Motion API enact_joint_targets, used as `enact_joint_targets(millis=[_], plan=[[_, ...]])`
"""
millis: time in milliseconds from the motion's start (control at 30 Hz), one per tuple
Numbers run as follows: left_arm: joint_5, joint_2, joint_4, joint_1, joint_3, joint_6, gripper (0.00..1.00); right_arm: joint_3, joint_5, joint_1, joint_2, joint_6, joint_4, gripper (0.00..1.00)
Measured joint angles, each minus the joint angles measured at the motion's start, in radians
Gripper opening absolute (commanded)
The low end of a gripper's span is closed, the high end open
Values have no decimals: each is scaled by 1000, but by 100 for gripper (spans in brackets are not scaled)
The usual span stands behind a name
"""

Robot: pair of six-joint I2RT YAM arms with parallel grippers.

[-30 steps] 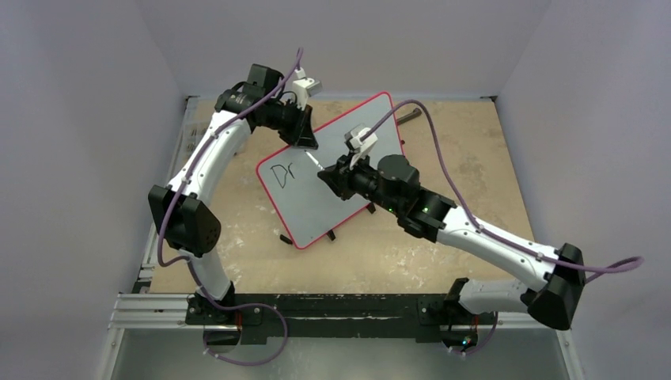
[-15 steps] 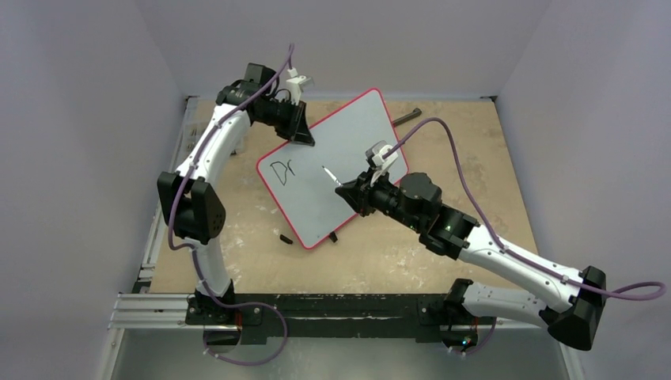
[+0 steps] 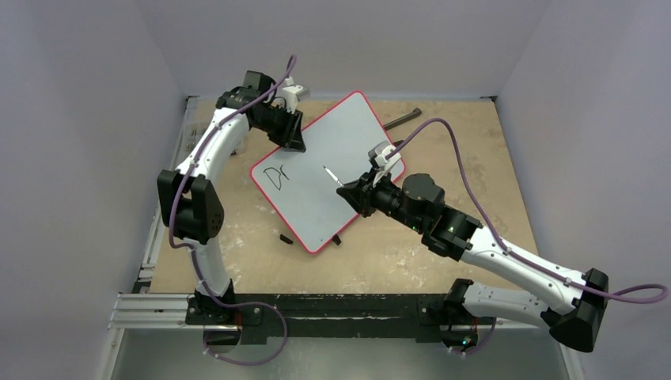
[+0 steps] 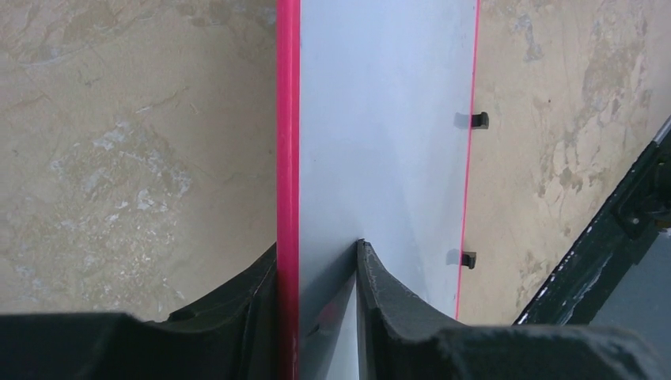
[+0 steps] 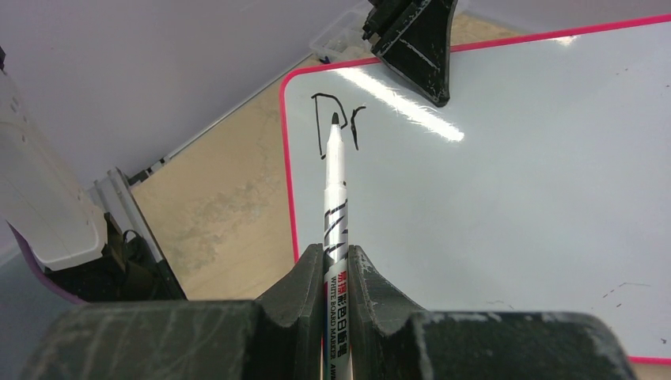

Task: Write a sentence on the whiteboard

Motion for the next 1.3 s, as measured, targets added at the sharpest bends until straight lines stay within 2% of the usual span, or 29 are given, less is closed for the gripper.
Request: enact_joint_targets(millis=[233, 433, 867, 1100, 1300], plan=[[-73, -2, -3, -4, -8, 47, 46, 0, -4, 0, 0, 0, 0, 0], [-154, -2, -11, -21, -21, 101, 51, 0, -8, 0, 3, 3, 1, 0], [-179, -11, -40, -24, -22, 122, 69, -6, -22, 0, 13, 7, 7, 0], [-206, -95, -32, -24, -39, 121, 76, -7, -22, 0, 17, 7, 7, 0], [-227, -180, -8, -24, -40, 117, 76, -7, -22, 0, 18, 6, 7, 0]])
